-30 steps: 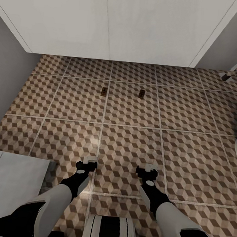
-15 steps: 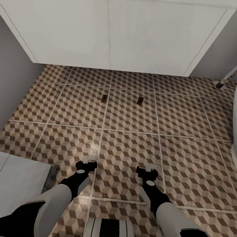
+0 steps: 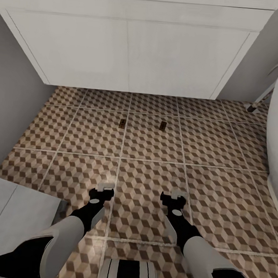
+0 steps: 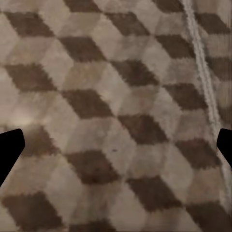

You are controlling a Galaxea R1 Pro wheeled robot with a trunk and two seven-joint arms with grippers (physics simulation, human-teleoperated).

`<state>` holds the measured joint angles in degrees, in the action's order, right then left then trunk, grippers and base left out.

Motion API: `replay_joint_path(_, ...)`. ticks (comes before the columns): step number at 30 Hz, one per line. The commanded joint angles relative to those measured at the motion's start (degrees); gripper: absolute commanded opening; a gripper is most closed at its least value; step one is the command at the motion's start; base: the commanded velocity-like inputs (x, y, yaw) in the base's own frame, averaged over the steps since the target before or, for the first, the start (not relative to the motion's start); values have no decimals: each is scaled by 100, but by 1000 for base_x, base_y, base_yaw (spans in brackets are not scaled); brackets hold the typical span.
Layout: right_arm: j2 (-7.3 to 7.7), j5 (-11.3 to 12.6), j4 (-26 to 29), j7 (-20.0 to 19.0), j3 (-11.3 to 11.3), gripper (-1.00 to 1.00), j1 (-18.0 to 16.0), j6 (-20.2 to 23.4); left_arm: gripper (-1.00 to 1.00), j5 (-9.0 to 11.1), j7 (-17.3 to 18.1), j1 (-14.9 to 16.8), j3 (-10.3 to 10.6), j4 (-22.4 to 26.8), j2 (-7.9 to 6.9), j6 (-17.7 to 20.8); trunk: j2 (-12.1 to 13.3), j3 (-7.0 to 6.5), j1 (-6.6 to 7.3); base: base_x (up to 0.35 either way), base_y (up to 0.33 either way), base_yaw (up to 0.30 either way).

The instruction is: Take the four mousetraps from the cabinet in the bathroom and place them on the bathroom floor. Make sure all four end up on the same floor surface, and ensure that at least two of them are either under or directly next to the same bathroom sink.

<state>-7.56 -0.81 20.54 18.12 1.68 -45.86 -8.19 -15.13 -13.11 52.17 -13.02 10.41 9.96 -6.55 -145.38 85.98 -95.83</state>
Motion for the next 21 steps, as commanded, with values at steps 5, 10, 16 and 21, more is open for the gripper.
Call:
replay_joint_path(5, -9, -7, 29, 33, 17, 100, -2, -2, 100, -54, -11, 3, -50, -12, 4, -150, 6, -108, 13, 0, 0, 0)
replay_joint_path(10, -14, -10, 39, 52, 17, 100, -2, 0, 100, -52, -9, 3, -51, -21, 4, -212, 12, -219, 26, 0, 0, 0)
replay_joint_path(16, -16, -17, 45, 74, 22, 100, -2, 7, 100, -54, 5, 3, -52, -90, 4, -247, 20, -352, 42, 0, 0, 0)
replay_joint_path(21, -17, -33, 46, 87, 40, 100, -2, 14, 100, -63, 3, 3, -52, -165, 4, -266, 27, -463, 55, 0, 0, 0)
